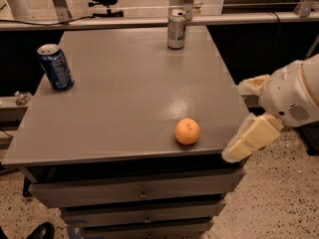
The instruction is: Move orange near pepsi can
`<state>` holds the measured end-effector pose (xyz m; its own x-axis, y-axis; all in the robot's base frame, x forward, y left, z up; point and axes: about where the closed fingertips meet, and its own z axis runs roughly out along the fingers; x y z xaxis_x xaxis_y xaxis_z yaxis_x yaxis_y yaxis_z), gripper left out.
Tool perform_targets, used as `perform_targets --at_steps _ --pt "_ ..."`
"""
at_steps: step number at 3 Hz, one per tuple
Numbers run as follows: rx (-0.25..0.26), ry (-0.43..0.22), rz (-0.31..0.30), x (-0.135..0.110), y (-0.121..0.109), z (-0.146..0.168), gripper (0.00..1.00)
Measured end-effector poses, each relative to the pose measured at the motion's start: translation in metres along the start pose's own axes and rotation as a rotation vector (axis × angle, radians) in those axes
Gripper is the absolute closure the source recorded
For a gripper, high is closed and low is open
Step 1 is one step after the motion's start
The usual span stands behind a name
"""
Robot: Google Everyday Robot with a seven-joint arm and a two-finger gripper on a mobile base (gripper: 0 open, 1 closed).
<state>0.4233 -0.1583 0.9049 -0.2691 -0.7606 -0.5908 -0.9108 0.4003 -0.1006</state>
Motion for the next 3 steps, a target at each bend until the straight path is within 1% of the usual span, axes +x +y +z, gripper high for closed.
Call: perform_targets --at_steps 1,2,3 --pt "-0.013 -0.171 0.051 -0.015 -0.001 0.027 0.00" --pt "-0.012 -0.297 0.086 -0.027 -0.001 0.046 0.00" --pt "-0.014 -0.371 0.101 -0.033 0.007 0.060 0.00"
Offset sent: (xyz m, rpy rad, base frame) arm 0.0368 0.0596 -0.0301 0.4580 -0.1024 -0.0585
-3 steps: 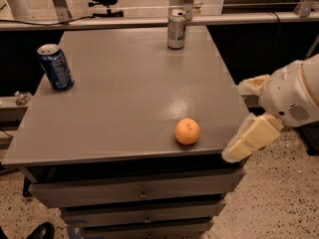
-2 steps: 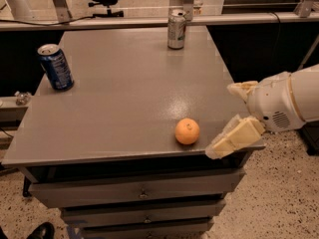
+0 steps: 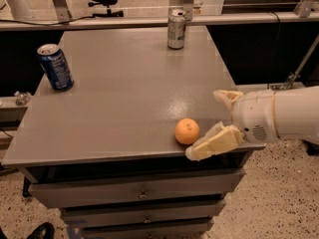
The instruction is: Move orange near pepsi can
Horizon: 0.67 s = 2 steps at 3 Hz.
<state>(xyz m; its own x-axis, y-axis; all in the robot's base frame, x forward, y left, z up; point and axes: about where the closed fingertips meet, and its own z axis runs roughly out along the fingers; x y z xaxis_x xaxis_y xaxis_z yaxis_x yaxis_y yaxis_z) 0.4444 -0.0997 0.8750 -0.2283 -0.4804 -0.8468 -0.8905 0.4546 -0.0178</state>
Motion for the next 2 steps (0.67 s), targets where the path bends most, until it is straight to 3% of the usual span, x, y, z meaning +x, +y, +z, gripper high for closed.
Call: perform_targets --at_steps 2 --pt "0.006 -0.098 0.035 0.006 0.014 0.025 0.02"
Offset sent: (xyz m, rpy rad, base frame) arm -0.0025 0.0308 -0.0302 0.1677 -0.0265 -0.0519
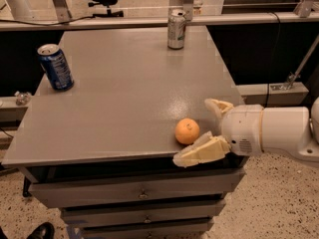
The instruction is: Move orange near pepsi can
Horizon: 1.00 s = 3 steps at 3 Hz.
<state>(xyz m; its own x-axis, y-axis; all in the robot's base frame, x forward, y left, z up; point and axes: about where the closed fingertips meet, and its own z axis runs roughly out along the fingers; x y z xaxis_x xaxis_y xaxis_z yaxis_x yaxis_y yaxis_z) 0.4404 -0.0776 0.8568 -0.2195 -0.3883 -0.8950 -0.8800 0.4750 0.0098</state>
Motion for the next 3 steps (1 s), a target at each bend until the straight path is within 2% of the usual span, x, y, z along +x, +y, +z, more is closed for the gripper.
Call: perform_targets --at_steps 1,3 --pt "0.009 -0.028 0.010 0.000 0.002 0.009 0.18" --pt "0.012 -0.027 0.031 0.012 0.008 0.013 0.65"
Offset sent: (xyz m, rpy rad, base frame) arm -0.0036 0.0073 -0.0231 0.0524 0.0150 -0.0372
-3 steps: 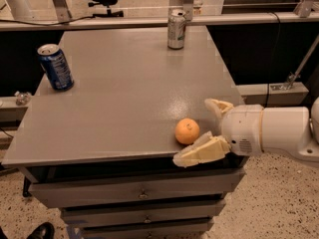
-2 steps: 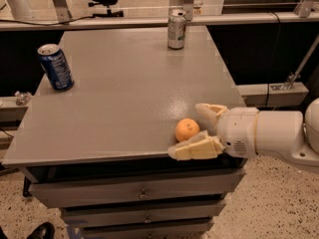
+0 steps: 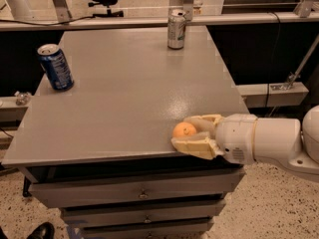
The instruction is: Move orange near pepsi can
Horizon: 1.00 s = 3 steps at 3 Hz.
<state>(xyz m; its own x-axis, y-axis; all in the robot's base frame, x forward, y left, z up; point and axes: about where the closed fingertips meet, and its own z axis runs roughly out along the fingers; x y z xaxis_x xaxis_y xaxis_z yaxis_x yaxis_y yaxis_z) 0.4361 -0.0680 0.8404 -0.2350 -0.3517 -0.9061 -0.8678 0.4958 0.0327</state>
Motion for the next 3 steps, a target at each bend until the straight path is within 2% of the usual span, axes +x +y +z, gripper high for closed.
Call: perform_targets --at_steps 1,2,3 --pt "0.009 0.004 -0.015 -0.007 -0.010 0.000 0.89" --pt "0.046 -0.015 -0.072 -0.045 -0.044 -0.004 1.00" --pt "0.046 -0.015 -0.072 -0.045 -0.044 -0.004 1.00"
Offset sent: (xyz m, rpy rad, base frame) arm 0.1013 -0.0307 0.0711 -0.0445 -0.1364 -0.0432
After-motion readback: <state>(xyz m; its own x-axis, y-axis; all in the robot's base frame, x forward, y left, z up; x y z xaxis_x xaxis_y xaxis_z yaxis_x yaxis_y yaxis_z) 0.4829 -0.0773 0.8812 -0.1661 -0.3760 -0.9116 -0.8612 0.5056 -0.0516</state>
